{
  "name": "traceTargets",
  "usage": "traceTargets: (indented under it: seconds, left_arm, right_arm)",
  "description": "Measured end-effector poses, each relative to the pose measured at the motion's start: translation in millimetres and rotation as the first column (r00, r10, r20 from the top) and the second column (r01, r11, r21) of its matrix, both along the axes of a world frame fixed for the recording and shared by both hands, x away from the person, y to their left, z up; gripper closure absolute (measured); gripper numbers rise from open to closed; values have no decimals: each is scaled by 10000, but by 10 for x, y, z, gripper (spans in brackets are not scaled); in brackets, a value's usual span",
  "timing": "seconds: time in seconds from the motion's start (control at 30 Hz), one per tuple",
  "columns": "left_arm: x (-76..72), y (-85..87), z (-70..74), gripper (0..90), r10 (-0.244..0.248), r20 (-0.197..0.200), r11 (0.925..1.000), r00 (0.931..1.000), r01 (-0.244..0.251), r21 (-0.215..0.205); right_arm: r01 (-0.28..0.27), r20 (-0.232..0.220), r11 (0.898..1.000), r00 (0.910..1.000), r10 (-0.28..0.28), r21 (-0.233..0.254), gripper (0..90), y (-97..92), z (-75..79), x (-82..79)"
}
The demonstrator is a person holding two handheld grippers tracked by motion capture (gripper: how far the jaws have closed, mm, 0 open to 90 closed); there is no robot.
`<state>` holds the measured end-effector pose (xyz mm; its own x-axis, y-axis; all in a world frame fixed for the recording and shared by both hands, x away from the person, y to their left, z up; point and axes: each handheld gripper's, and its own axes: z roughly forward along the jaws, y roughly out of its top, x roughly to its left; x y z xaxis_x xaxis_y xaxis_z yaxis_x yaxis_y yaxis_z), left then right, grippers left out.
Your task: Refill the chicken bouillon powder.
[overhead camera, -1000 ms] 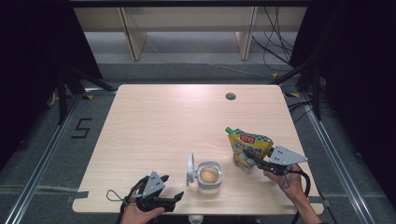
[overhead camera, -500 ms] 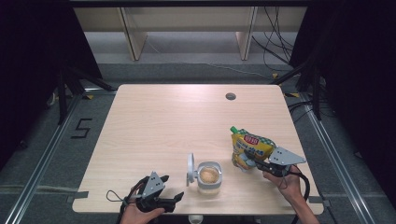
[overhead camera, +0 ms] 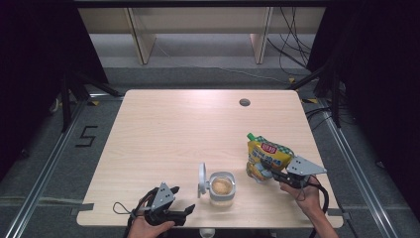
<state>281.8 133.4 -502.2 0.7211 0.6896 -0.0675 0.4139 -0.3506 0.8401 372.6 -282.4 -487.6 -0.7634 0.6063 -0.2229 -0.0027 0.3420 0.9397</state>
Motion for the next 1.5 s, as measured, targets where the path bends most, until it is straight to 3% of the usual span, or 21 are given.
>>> traceTargets:
  seconds: [0.17,0.4,0.47,0.53,0.57,0.6,0.63,0.7,0.77,0.8,0.9,0.93,1.03,1.07,1.13,1.17,1.23,1.27,1.3,1.47,1.5]
  left_arm:
    - [5,11,3,212,23,16,10000,10000,-23,83]
    - [5,17,8,212,7,38,10000,10000,-8,46]
    - [4,19,11,212,58,25,10000,10000,-58,59]
    - [-1,17,15,212,70,27,9999,10000,-70,82]
    - [6,19,11,212,-8,74,10000,10000,7,37]
    - [6,19,11,212,7,68,10000,10000,-7,30]
    - [5,17,10,212,32,35,10000,10000,-32,-10]
    - [3,16,12,211,31,37,10000,10000,-31,-16]
    - [2,14,12,211,47,44,10000,10000,-47,-15]
    - [-2,4,7,212,121,15,9998,9999,-120,-164]
    - [-2,15,17,212,121,47,9998,9999,-121,-147]
    - [0,17,18,212,142,55,9998,9999,-142,-166]
    - [7,34,22,212,130,98,9999,9999,-130,66]
    - [8,39,25,212,102,90,9998,9999,-103,158]
    - [-1,22,21,212,124,38,9999,9999,-123,-74]
    - [-1,14,18,211,144,61,9998,9999,-143,-155]
    - [-1,15,17,212,140,50,9998,9999,-139,-154]
    - [0,15,17,212,154,49,9997,9999,-153,-164]
    - [1,16,17,212,161,54,9997,9999,-160,-168]
    - [8,37,24,212,106,96,9999,9999,-107,130]
    - [0,16,17,212,159,65,9997,9999,-158,-178]
  right_arm:
    - [151,-340,9999,9993,-149,41,679,-19,5,-30]
    - [776,-593,9949,9955,-738,640,441,-85,67,-86]
    - [909,-585,9949,9944,-882,449,403,-112,93,-115]
    - [957,-695,9922,9935,-902,802,371,-136,118,-155]
    - [1124,-950,9896,9901,-1038,903,359,-144,133,-190]
    - [1315,-809,9869,9890,-1242,932,348,-153,138,-200]
    - [1490,-1191,9853,9832,-1386,834,335,-163,147,-241]
    - [1348,-1402,9852,9829,-1194,1056,333,-201,159,-271]
    - [1720,-1683,9775,9742,-1505,1217,325,-209,164,-336]
    - [1541,-1734,9820,9757,-1338,1091,317,-243,169,-338]
    - [2116,-2314,9697,9562,-1795,1219,287,-255,169,-399]
    - [2079,-2102,9729,9603,-1833,1014,285,-280,166,-393]
    - [2379,-2407,9626,9493,-2022,1295,271,-311,190,-476]
    - [2539,-2158,9589,9506,-2231,1268,270,-321,194,-485]
    - [2391,-2097,9641,9546,-2116,1155,262,-329,210,-513]
    - [2515,-2435,9606,9452,-2175,1184,262,-316,217,-555]
    - [2399,-2242,9657,9509,-2132,992,262,-317,219,-568]
    - [2499,-2545,9625,9425,-2167,1057,262,-294,215,-596]
    - [2486,-2476,9640,9438,-2190,948,262,-297,214,-601]
    - [2610,-2674,9616,9357,-2304,846,260,-295,213,-665]
    - [2542,-2607,9637,9387,-2256,814,260,-301,219,-669]
